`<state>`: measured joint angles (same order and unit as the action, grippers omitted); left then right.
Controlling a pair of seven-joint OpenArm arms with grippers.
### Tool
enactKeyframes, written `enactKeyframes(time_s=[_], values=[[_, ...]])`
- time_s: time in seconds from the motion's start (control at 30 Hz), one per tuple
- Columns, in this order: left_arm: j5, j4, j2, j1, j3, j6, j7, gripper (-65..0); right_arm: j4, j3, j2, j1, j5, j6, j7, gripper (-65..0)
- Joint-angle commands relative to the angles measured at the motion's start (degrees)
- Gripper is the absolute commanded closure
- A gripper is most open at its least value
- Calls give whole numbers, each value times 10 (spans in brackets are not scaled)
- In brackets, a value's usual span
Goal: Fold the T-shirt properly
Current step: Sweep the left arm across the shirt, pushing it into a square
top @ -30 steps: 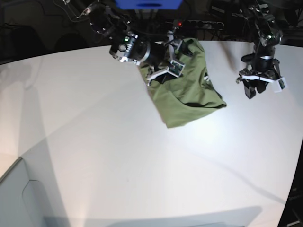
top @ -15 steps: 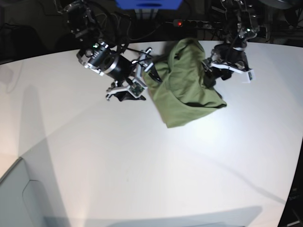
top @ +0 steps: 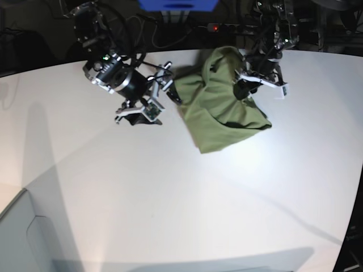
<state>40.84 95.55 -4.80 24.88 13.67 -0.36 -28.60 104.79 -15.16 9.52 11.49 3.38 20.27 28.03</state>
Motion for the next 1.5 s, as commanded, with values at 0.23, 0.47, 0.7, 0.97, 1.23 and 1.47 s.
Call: enactKeyframes(time_s=[0.23, 0.47, 0.7, 0.97, 1.23, 1.47], values=[[-4, -32, -44, -49, -30, 4, -20, 0, 12, 136, -2, 3, -6, 1, -16, -401], [-4, -134, -146, -175, -201, 3, -63, 0, 12, 309, -30, 14, -6, 1, -14, -401], [-4, -188, -221, -365, -501, 2, -63, 0, 12, 454, -70, 15, -6, 1, -13, -401], [-21, -219, -202, -587, -829, -70, -62, 0, 12, 517, -75, 15, -6, 1, -12, -401], [-284, -222, -118, -628, -914, -213, -64, 0, 13, 562, -97, 23, -6, 1, -14, -399], [-418, -262, -41, -637, -913, -319, -62, 0, 26, 569, -116, 39, -6, 1, -14, -399]])
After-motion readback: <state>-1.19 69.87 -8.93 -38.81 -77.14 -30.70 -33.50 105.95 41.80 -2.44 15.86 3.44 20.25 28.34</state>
